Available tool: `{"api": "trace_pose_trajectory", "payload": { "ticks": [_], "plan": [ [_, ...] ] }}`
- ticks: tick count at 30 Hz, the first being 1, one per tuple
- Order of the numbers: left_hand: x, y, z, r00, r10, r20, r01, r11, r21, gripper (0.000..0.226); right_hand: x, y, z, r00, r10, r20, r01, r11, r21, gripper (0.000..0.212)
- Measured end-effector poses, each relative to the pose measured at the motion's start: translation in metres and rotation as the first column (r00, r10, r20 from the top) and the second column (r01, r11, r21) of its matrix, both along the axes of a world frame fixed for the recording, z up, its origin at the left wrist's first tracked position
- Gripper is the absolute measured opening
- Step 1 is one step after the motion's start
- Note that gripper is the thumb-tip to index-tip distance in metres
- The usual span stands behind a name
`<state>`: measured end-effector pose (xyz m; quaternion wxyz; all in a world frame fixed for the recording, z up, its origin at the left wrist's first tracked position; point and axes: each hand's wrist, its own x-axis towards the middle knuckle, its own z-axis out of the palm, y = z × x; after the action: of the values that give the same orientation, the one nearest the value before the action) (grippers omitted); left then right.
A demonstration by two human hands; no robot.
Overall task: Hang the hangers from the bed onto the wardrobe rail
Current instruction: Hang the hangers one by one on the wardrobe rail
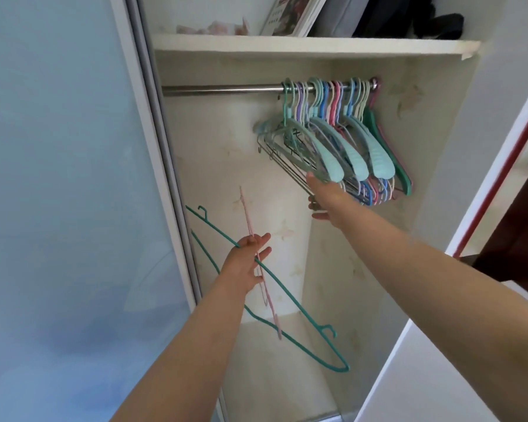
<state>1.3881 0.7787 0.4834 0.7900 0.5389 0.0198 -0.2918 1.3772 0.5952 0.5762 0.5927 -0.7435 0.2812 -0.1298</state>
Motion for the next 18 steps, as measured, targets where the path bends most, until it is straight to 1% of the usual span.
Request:
{"api": "trace_pose_trajectory", "payload": {
  "ticks": [1, 2, 4, 5, 6, 7, 8, 9, 10, 11, 12, 13, 14, 15, 16, 18],
  "plan": [
    [0.001, -0.001, -0.002, 1.0, 0.003, -0.01, -0.003, 1.0, -0.009, 0.021, -0.007, -0.002, -0.018, 1.0, -0.021, 0.012, 0.022, 0.997, -0.074, 0.059],
    [0.002, -0.002, -0.003, 1.0, 0.004, -0.027, -0.004, 1.0, -0.03, 0.02, -0.014, -0.005, -0.041, 0.999, -0.045, 0.029, 0.049, 0.988, -0.149, 0.057],
    [0.005, -0.004, -0.007, 0.998, -0.011, -0.056, 0.006, 0.996, -0.093, 0.017, -0.036, -0.01, -0.087, 0.997, -0.04, 0.073, 0.056, 0.97, -0.238, 0.044],
    [0.007, -0.005, -0.009, 0.998, -0.034, -0.06, 0.027, 0.992, -0.122, 0.018, -0.048, -0.011, -0.109, 0.999, 0.026, 0.019, -0.019, 0.954, -0.301, 0.045],
    [0.008, -0.006, -0.011, 0.996, -0.064, -0.061, 0.055, 0.988, -0.141, 0.02, -0.06, -0.013, -0.129, 0.985, 0.143, -0.096, -0.17, 0.907, -0.385, 0.056],
    [0.008, -0.007, -0.012, 0.994, -0.098, -0.058, 0.088, 0.984, -0.157, 0.023, -0.07, -0.015, -0.145, 0.922, 0.258, -0.288, -0.369, 0.807, -0.461, 0.069],
    [0.008, -0.008, -0.013, 0.99, -0.128, -0.061, 0.115, 0.977, -0.182, 0.025, -0.078, -0.019, -0.16, 0.819, 0.306, -0.485, -0.549, 0.666, -0.506, 0.083],
    [0.008, -0.008, -0.014, 0.986, -0.152, -0.075, 0.132, 0.967, -0.217, 0.026, -0.086, -0.022, -0.171, 0.726, 0.292, -0.622, -0.665, 0.527, -0.529, 0.095],
    [0.007, -0.008, -0.015, 0.981, -0.171, -0.094, 0.142, 0.957, -0.254, 0.026, -0.091, -0.027, -0.181, 0.676, 0.255, -0.691, -0.715, 0.453, -0.532, 0.107],
    [0.006, -0.008, -0.015, 0.976, -0.187, -0.111, 0.149, 0.947, -0.286, 0.026, -0.097, -0.031, -0.189, 0.665, 0.209, -0.717, -0.722, 0.426, -0.546, 0.115],
    [0.006, -0.008, -0.016, 0.971, -0.201, -0.13, 0.152, 0.938, -0.312, 0.027, -0.102, -0.035, -0.195, 0.682, 0.15, -0.716, -0.698, 0.427, -0.575, 0.121],
    [0.006, -0.008, -0.016, 0.967, -0.21, -0.143, 0.154, 0.931, -0.331, 0.027, -0.106, -0.037, -0.199, 0.715, 0.092, -0.693, -0.656, 0.431, -0.62, 0.121],
    [0.007, -0.008, -0.016, 0.965, -0.214, -0.154, 0.152, 0.928, -0.34, 0.028, -0.112, -0.039, -0.201, 0.758, 0.043, -0.651, -0.601, 0.437, -0.67, 0.116],
    [0.007, -0.007, -0.015, 0.964, -0.212, -0.159, 0.15, 0.931, -0.332, 0.028, -0.117, -0.04, -0.202, 0.8, 0.012, -0.6, -0.544, 0.435, -0.717, 0.104],
    [0.009, -0.006, -0.015, 0.966, -0.203, -0.162, 0.145, 0.939, -0.311, 0.028, -0.123, -0.042, -0.203, 0.846, -0.004, -0.532, -0.478, 0.434, -0.763, 0.088],
    [0.012, -0.003, -0.013, 0.968, -0.176, -0.181, 0.124, 0.957, -0.263, 0.027, -0.135, -0.046, -0.205, 0.933, -0.007, -0.36, -0.308, 0.5, -0.809, 0.06]
  ]
}}
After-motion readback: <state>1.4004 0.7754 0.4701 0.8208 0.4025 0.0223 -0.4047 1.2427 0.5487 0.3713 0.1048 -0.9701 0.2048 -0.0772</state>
